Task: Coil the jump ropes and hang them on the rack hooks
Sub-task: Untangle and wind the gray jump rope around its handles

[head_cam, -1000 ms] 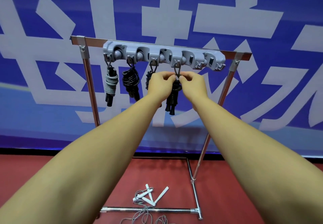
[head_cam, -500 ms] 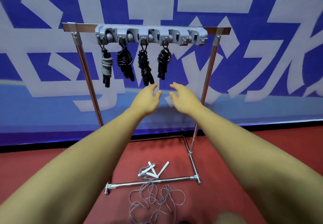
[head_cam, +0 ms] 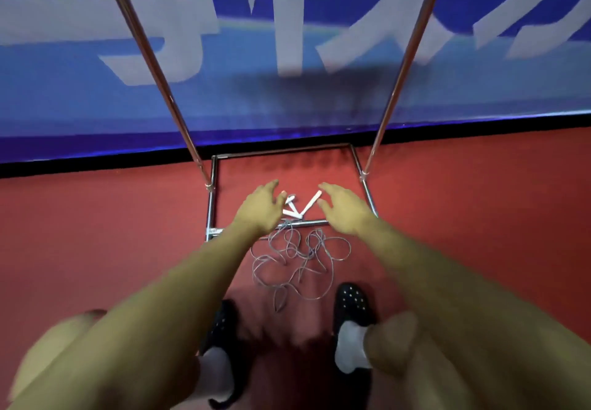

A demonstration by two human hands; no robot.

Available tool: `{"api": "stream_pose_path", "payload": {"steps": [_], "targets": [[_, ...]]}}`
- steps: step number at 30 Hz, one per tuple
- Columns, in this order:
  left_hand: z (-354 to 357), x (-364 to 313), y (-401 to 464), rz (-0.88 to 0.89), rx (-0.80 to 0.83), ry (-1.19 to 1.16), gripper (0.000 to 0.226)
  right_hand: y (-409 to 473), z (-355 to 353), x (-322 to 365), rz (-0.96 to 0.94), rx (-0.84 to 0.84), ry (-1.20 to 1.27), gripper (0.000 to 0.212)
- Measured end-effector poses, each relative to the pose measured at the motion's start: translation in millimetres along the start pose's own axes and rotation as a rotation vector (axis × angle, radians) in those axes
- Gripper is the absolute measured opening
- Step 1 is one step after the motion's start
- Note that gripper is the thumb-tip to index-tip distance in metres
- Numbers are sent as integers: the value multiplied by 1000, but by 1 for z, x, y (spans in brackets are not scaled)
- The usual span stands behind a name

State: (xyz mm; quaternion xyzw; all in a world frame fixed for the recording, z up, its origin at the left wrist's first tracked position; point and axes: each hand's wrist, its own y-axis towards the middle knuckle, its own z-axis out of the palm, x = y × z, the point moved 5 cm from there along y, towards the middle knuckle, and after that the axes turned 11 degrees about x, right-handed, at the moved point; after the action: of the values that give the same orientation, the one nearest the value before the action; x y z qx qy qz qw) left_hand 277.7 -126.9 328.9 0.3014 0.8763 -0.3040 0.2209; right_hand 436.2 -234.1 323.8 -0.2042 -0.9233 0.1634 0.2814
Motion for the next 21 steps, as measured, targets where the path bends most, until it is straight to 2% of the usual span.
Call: {"api": "stream_pose_path", "payload": {"steps": [6, 12, 17, 21], "targets": [[77, 78, 35, -127, 129, -30, 52, 46, 82, -39, 82, 158, 68, 50], [135, 135, 96, -223, 232, -62, 55, 116, 134, -72, 121, 280, 104, 52], [162, 161, 163, -240, 203, -80, 51, 187, 160, -104, 159, 321, 104, 53], [165, 172, 228, -160, 110, -32, 47, 249, 170, -129, 183, 277, 137, 51]]}}
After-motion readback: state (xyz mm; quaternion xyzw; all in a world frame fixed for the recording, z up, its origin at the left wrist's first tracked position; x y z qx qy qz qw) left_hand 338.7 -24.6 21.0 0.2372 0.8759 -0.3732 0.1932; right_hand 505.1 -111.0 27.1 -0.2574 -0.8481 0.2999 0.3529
